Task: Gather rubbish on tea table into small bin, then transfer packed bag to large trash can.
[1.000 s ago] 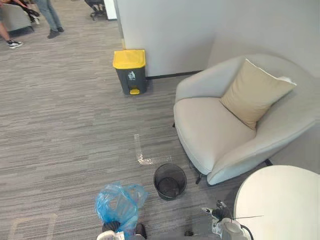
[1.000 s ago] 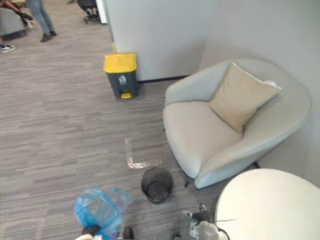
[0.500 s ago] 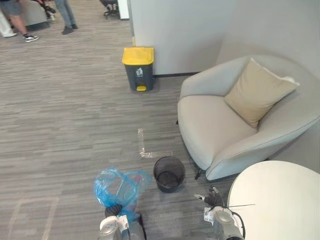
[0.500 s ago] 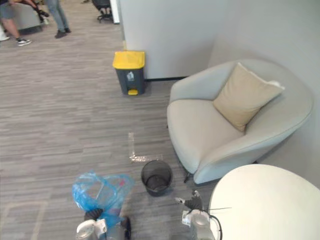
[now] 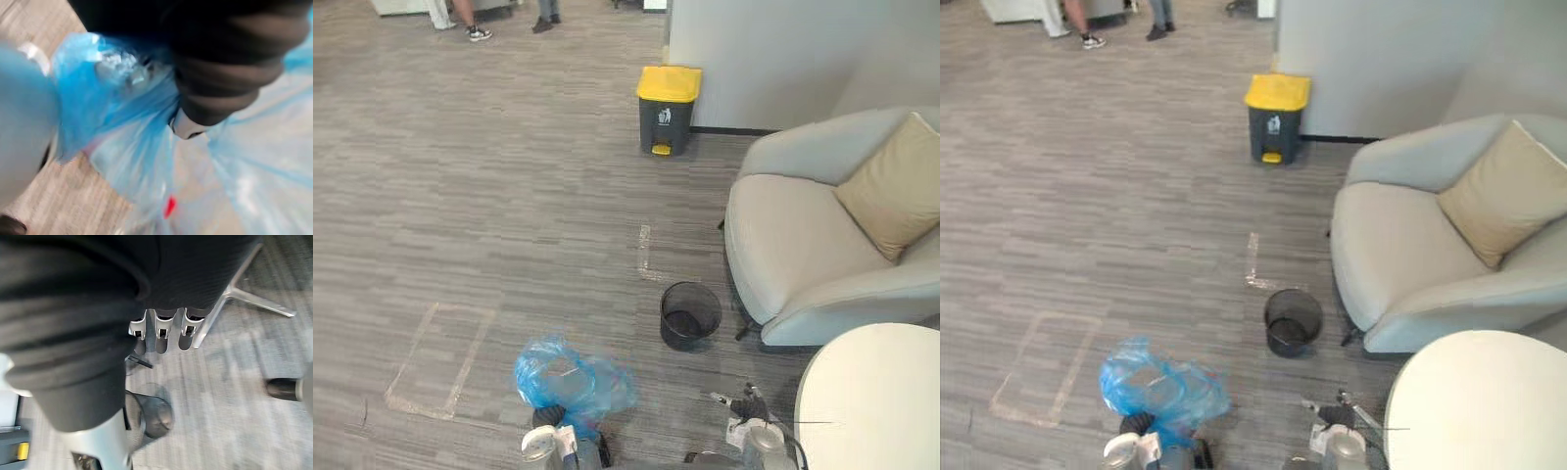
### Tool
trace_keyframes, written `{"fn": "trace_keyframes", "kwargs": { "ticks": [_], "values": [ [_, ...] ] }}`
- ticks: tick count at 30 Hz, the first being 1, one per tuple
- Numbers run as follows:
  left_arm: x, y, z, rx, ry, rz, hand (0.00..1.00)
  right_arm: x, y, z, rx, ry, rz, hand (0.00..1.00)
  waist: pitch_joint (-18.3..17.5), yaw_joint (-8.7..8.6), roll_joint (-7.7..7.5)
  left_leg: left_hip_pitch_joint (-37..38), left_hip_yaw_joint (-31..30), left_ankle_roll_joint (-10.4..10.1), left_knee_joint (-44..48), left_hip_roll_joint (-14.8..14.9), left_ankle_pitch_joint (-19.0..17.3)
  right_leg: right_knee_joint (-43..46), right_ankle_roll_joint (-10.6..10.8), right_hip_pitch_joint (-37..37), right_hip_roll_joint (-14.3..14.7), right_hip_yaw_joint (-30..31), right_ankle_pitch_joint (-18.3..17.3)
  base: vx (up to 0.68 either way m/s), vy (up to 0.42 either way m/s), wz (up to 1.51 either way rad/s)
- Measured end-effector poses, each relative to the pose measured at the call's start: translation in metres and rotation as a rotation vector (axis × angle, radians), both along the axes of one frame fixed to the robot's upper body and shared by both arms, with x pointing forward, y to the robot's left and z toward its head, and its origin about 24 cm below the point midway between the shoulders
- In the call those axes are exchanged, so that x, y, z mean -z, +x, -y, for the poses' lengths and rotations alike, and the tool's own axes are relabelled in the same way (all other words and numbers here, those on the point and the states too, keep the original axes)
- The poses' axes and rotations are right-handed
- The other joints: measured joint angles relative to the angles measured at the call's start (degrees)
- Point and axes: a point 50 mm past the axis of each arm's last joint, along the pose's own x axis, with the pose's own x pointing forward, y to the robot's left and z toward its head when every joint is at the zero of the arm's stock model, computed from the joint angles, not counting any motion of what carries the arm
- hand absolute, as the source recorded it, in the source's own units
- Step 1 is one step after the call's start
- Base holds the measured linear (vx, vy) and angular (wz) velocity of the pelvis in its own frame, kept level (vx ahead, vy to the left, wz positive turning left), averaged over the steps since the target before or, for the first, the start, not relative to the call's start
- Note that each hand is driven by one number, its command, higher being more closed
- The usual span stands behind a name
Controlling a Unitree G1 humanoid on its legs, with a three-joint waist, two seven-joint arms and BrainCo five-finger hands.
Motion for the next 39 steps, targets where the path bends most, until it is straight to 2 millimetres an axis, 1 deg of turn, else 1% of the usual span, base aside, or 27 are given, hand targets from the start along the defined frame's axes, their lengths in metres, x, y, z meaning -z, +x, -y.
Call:
{"fn": "trace_keyframes", "kwargs": {
  "ticks": [6, 8, 10, 11, 12, 13, 14, 15, 16, 19, 21, 22, 23, 24, 25, 26, 27, 28, 29, 31, 32, 34, 35, 36, 37, 38, 39],
  "values": [
    [0.005, -0.009, -0.007, 0.022, 0.027, -0.049, 1.0, 0.005, -0.007, 0.0, 0.017, 0.013, -0.038, 0.0, -0.2, -0.61, -0.15, 3.0, -1.2, 1.5, -7.2, -3.6, 2.8, -3.2, 1.3, 1.6, -0.9, 1.1, 2.0, -0.01, 0.141, 0.12],
    [0.006, -0.013, -0.008, 0.019, 0.029, -0.064, 1.0, 0.005, -0.004, 0.0, 0.022, 0.016, -0.037, 0.0, 0.1, -0.66, 0.09, 4.0, -1.2, 2.0, -8.9, -4.7, 2.7, -1.4, 2.0, 0.7, -2.0, 1.2, 0.5, 0.02, 0.078, -0.04],
    [0.006, -0.015, -0.011, 0.019, 0.036, -0.072, 1.0, 0.005, -0.005, 0.001, 0.032, 0.016, -0.04, 0.0, 0.6, -0.77, -0.73, 4.8, -2.1, 2.9, -9.7, -7.0, 2.0, 4.1, 2.4, -0.5, -4.8, 1.0, -2.8, 0.07, 0.076, 0.14],
    [0.006, -0.015, -0.012, 0.018, 0.037, -0.072, 1.0, 0.005, -0.005, 0.001, 0.032, 0.016, -0.04, 0.0, 0.7, -0.84, -0.8, 5.1, -2.7, 3.1, -9.7, -7.2, 1.9, 4.9, 2.3, -0.5, -5.2, 0.9, -3.3, 0.13, 0.023, 0.31],
    [0.007, -0.017, -0.011, 0.017, 0.035, -0.078, 1.0, 0.005, -0.005, 0.002, 0.032, 0.014, -0.039, 0.0, 1.2, -1.12, -1.05, 5.4, -4.9, 4.2, -10.0, -7.8, 1.1, 9.2, 0.4, -0.7, -5.9, 1.0, -3.5, 0.15, 0.017, 0.39],
    [0.007, -0.016, -0.009, 0.016, 0.029, -0.077, 1.0, 0.005, -0.005, 0.003, 0.03, 0.011, -0.039, 0.0, 1.7, -1.29, -0.12, 6.1, -7.1, 4.6, -9.6, -7.1, 0.9, 16.7, -2.5, -3.4, -5.8, 2.2, -1.7, 0.12, 0.011, 0.5],
    [0.007, -0.015, -0.008, 0.018, 0.027, -0.073, 1.0, 0.005, -0.005, 0.003, 0.03, 0.012, -0.042, 0.0, 2.0, -1.41, 0.77, 6.6, -8.2, 4.9, -9.0, -6.2, 0.7, 20.0, -3.5, -5.8, -5.1, 3.1, -2.0, 0.2, 0.024, 0.62],
    [0.007, -0.014, -0.006, 0.018, 0.022, -0.069, 1.0, 0.005, -0.004, 0.002, 0.03, 0.015, -0.038, 0.0, 2.3, -1.87, 1.59, 6.1, -10.2, 5.4, -7.6, -4.4, -0.2, 21.4, -3.0, -7.9, -2.5, 4.6, -4.4, 0.23, -0.004, 0.66],
    [0.006, -0.009, -0.008, 0.02, 0.029, -0.059, 1.0, 0.003, 0.0, 0.001, 0.027, 0.014, -0.026, 0.0, 3.0, -1.76, 1.02, 6.2, -11.5, 5.0, -6.7, -3.2, -1.2, 21.5, -2.3, -10.0, 0.0, 4.5, -5.5, 0.28, -0.009, 0.64],
    [0.005, -0.007, -0.012, 0.012, 0.034, -0.055, 1.0, 0.005, -0.004, -0.001, 0.031, 0.02, -0.037, 0.0, 3.6, -1.68, -0.3, 8.6, -14.9, 4.5, -6.2, -2.2, -3.3, 19.1, -2.0, -14.4, 4.5, 4.1, -5.1, 0.28, -0.059, 0.61],
    [0.005, -0.004, -0.01, 0.005, 0.027, -0.05, 1.0, 0.006, -0.008, 0.002, 0.047, 0.019, -0.047, 0.0, 3.5, -2.1, -0.47, 9.1, -16.9, 3.6, -4.3, -2.4, -6.3, 15.8, -2.8, -16.2, 6.3, 5.8, -3.2, 0.35, -0.101, 0.7],
    [0.005, -0.003, -0.007, 0.001, 0.018, -0.046, 1.0, 0.008, -0.013, 0.004, 0.065, 0.02, -0.058, 0.0, 3.4, -2.42, -0.67, 9.5, -18.5, 3.2, -2.0, -3.1, -8.9, 14.4, -4.4, -16.6, 6.1, 6.3, -2.1, 0.38, -0.134, 0.84],
    [0.004, -0.002, -0.006, -0.002, 0.015, -0.042, 1.0, 0.009, -0.017, 0.005, 0.074, 0.022, -0.064, 0.0, 3.3, -2.6, -0.73, 9.8, -19.2, 2.7, -0.6, -3.3, -10.3, 14.0, -4.8, -16.3, 5.9, 6.1, -1.8, 0.45, -0.175, 0.9],
    [0.005, -0.004, -0.004, -0.027, 0.002, -0.044, 1.0, 0.009, -0.019, 0.008, 0.093, 0.019, -0.066, 0.0, 2.7, -2.58, -0.59, 10.1, -20.1, 1.0, 3.0, -2.8, -13.1, 14.1, -5.5, -15.2, 6.1, 5.8, -0.8, 0.42, -0.16, 0.56],
    [0.006, -0.005, -0.003, -0.032, -0.002, -0.049, 1.0, 0.009, -0.018, 0.007, 0.093, 0.02, -0.065, 0.0, 2.1, -2.55, 0.33, 10.1, -20.1, 0.1, 4.8, -2.2, -13.7, 14.3, -5.8, -14.9, 6.3, 5.1, -1.1, 0.56, -0.174, 0.59],
    [0.006, -0.003, 0.004, -0.035, -0.023, -0.037, 1.0, 0.007, -0.016, 0.01, 0.093, 0.01, -0.054, 0.0, 1.3, -2.59, 1.87, 5.2, -17.6, -2.2, 15.4, -0.3, -15.1, 12.9, -6.2, -13.2, 7.0, 3.2, -2.5, 0.7, -0.18, 0.45],
    [0.003, 0.003, 0.01, -0.043, -0.04, -0.009, 1.0, 0.003, -0.008, 0.01, 0.08, 0.004, -0.025, 0.0, 1.7, -2.43, 2.95, -0.4, -14.5, -4.2, 28.5, 2.1, -14.4, 10.4, -6.6, -10.1, 8.3, 2.6, -2.8, 0.71, -0.154, 0.43],
    [0.002, 0.005, 0.011, -0.047, -0.044, 0.001, 1.0, 0.002, -0.005, 0.009, 0.072, 0.005, -0.018, 0.0, 2.1, -2.23, 3.24, -2.1, -13.1, -5.1, 32.8, 3.2, -14.2, 9.1, -6.7, -8.5, 8.9, 2.7, -2.8, 0.57, -0.122, 0.1],
    [-0.001, 0.009, 0.011, -0.052, -0.045, 0.026, 1.0, 0.001, 0.0, 0.005, 0.06, 0.011, -0.006, 0.0, 2.6, -1.53, 2.98, -4.2, -9.1, -4.3, 40.6, 6.2, -15.0, 6.0, -7.3, -3.6, 10.2, 3.3, -3.2, 0.42, -0.064, -0.16],
    [-0.004, 0.014, 0.013, -0.069, -0.062, 0.051, 1.0, -0.003, 0.012, -0.007, 0.05, 0.038, 0.028, 0.0, 3.1, -1.08, 1.44, -6.9, -4.9, -1.8, 41.0, 7.2, -16.7, 3.4, -7.6, 2.5, 9.7, 5.4, -3.4, 0.56, -0.06, -0.31],
    [-0.004, 0.015, 0.014, -0.071, -0.065, 0.057, 1.0, -0.004, 0.014, -0.007, 0.05, 0.04, 0.035, 0.0, 3.2, -1.0, 0.88, -8.0, -4.2, -1.4, 39.6, 7.2, -16.9, 3.5, -7.6, 2.7, 9.4, 5.8, -3.4, 0.42, -0.003, -0.37],
    [-0.007, 0.022, 0.018, -0.069, -0.077, 0.082, 1.0, -0.008, 0.024, -0.007, 0.057, 0.036, 0.06, 0.0, 3.5, -0.73, 0.78, -12.9, -4.4, 0.1, 29.9, 6.3, -15.7, 3.6, -7.3, 4.7, 7.8, 7.2, -3.5, 0.32, 0.104, -0.39],
    [-0.008, 0.023, 0.018, -0.069, -0.077, 0.082, 1.0, -0.008, 0.024, -0.007, 0.058, 0.036, 0.061, 0.0, 3.5, -0.7, 0.77, -13.1, -4.5, 0.2, 29.4, 6.3, -15.5, 3.7, -7.2, 4.8, 7.7, 7.2, -3.6, 0.43, 0.219, -0.35],
    [-0.008, 0.025, 0.019, -0.066, -0.077, 0.089, 1.0, -0.008, 0.023, -0.006, 0.067, 0.033, 0.055, 0.0, 3.4, -0.47, 1.3, -13.8, -6.5, 0.5, 20.0, 5.2, -8.8, 4.0, -4.7, 6.4, 7.0, 7.8, -5.0, 0.36, 0.237, -0.43],
    [-0.009, 0.026, 0.019, -0.057, -0.074, 0.091, 1.0, -0.003, 0.012, -0.003, 0.071, 0.024, 0.019, 0.0, 3.1, 0.23, 1.08, -14.0, -8.3, 0.5, 17.2, 4.5, -0.7, 5.1, -0.7, 7.2, 6.1, 9.6, -7.7, 0.42, 0.275, -0.38],
    [-0.01, 0.03, 0.017, -0.059, -0.067, 0.095, 1.0, -0.002, 0.011, -0.004, 0.065, 0.029, 0.01, 0.0, 2.8, 0.29, 0.39, -13.8, -8.1, 0.5, 17.6, 3.7, -1.2, 5.5, -0.6, 7.4, 5.0, 9.6, -7.8, 0.36, 0.211, -0.3],
    [-0.012, 0.034, 0.015, -0.052, -0.061, 0.111, 1.0, -0.001, 0.009, -0.006, 0.07, 0.034, 0.007, 0.0, 2.6, 0.43, -0.01, -13.3, -7.5, 1.2, 17.6, 3.0, -3.4, 7.2, -0.6, 6.6, 4.0, 10.7, -7.4, 0.34, 0.202, -0.32]
  ]
}}
